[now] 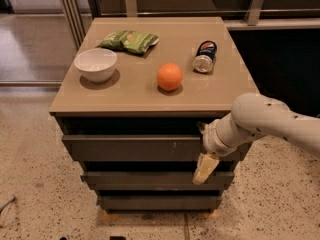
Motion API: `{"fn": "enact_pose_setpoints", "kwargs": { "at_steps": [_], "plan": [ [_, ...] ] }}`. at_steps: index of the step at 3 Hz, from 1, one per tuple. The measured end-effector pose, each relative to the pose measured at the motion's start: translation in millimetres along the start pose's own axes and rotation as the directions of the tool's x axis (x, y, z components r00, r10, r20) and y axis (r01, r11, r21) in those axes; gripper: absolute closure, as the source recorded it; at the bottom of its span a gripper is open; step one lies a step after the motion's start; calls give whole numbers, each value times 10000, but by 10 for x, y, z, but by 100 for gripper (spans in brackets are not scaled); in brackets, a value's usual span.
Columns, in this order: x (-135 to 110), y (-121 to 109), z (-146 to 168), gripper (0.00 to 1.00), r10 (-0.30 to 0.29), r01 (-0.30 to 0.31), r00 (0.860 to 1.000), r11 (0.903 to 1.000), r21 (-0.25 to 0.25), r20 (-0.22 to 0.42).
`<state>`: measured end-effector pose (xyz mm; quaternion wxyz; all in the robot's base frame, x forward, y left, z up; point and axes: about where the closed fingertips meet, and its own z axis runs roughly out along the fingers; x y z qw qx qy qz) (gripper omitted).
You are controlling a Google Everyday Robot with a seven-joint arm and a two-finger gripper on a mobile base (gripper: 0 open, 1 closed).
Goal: Open top drawer
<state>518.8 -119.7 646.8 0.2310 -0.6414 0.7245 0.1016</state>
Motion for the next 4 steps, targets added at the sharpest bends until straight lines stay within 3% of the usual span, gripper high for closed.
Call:
{"fn": "enact_pose_setpoints", "kwargs": {
  "at_steps": [1, 3, 4],
  "plan": [
    [-5, 3, 1, 0, 3, -3, 10000, 10000, -30, -4],
    [-56, 110, -43, 0, 410, -432, 9988, 9957, -816, -278],
    [-45, 204, -73, 0, 737, -783, 9965, 9888, -1274, -405]
  ]
}}
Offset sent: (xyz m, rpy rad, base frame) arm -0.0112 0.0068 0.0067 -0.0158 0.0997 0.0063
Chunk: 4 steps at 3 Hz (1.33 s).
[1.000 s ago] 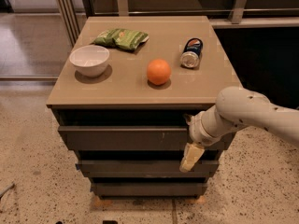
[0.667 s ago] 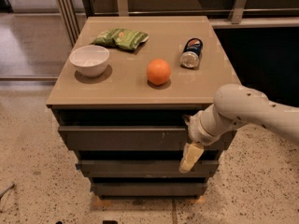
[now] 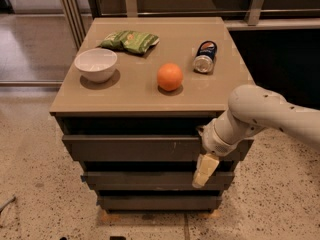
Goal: Open top drawer
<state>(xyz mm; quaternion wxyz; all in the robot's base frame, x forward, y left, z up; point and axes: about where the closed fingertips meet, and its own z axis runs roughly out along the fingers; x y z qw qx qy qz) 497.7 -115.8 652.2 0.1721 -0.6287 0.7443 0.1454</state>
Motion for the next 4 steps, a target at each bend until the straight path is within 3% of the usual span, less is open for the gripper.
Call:
{"fn": "enact_pose_setpoints", "kwargs": {
  "at_steps": [2, 4],
  "plan": [
    [37, 292, -57, 0, 385, -391, 9992, 9946, -965, -79],
    [-3, 778, -322, 0, 253, -322, 9990, 9805, -1939, -379]
  ]
}}
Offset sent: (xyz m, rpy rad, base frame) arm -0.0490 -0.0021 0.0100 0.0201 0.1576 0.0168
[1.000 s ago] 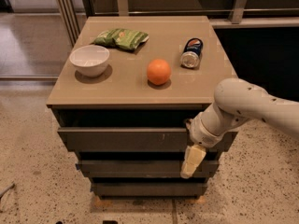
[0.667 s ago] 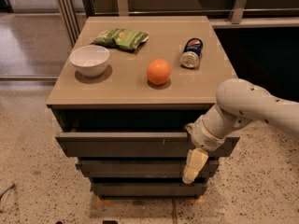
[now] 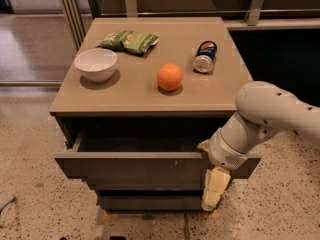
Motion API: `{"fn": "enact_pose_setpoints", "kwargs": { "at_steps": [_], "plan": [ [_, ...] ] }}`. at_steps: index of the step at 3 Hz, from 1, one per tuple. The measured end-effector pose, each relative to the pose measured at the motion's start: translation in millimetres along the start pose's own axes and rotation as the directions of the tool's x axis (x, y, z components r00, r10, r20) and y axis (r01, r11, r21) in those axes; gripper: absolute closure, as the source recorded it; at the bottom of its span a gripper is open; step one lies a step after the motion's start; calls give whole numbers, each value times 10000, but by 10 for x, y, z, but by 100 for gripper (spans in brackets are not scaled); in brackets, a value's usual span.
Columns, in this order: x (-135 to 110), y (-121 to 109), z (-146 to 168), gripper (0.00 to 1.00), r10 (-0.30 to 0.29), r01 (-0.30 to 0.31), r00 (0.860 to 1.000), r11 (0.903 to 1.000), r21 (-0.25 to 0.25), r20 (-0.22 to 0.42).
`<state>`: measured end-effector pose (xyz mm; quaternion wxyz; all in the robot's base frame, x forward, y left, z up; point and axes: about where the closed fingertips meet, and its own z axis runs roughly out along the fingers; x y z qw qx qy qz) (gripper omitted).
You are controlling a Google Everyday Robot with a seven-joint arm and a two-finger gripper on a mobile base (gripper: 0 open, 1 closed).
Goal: Open top drawer
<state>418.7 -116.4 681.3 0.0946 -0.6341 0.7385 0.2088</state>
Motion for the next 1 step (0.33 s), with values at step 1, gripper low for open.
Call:
{"fn": "enact_pose_setpoints", "kwargs": {
  "at_steps": [1],
  "plan": [
    [0, 0, 0, 0, 0, 0, 10000, 10000, 0, 0]
  ]
}}
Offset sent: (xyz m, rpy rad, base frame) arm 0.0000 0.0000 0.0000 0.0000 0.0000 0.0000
